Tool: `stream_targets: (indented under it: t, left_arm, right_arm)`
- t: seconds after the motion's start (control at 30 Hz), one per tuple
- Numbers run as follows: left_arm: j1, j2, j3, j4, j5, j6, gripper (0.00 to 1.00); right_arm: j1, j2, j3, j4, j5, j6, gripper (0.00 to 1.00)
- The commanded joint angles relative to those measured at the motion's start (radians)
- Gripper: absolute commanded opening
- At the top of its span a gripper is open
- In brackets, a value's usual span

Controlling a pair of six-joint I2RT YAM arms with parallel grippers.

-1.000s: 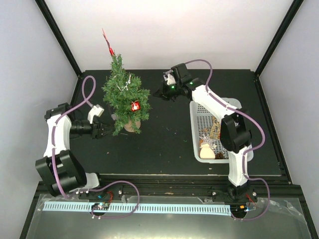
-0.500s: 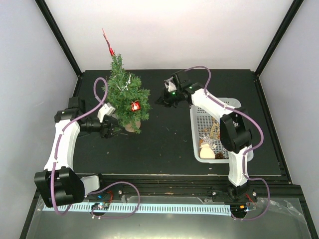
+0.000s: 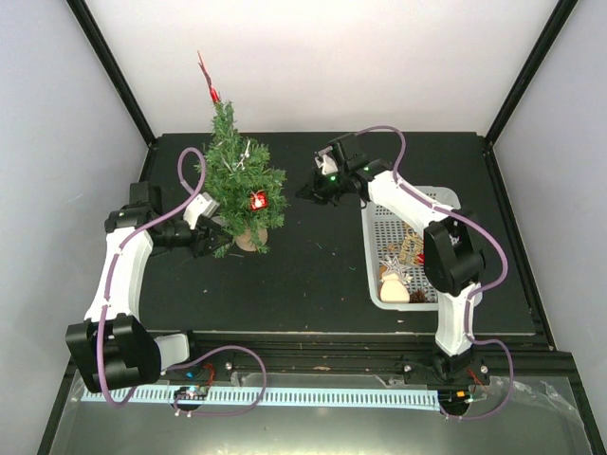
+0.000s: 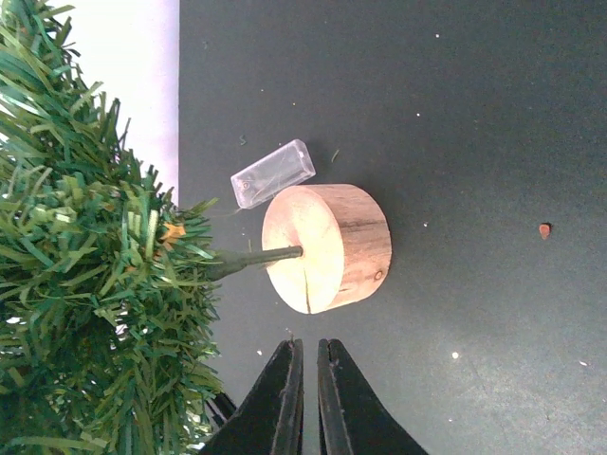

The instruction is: Decorate the small christmas tree

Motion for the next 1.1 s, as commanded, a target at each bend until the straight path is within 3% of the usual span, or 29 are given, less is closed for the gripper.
stream_targets:
  t: [0.0, 0.33, 1.07]
  left_arm:
    - [-0.006, -0.005, -0.007, 0.054, -0.027, -0.026, 0.37]
    - [-0.002, -0.007, -0.032, 0.086, -0.095, -0.013, 0.18]
    - [0.139, 0.047, -0.001, 0.121, -0.154, 0.064, 0.14]
  right_arm:
    - [-0.005, -0.045, -0.028, 0.026, -0.009, 0.009, 0.09]
    - [-0.004, -0.073, -0.081, 0.035, -0.009, 0.002, 0.1]
    - [0.001, -0.099, -0.114, 0.043, -0.039, -0.044, 0.11]
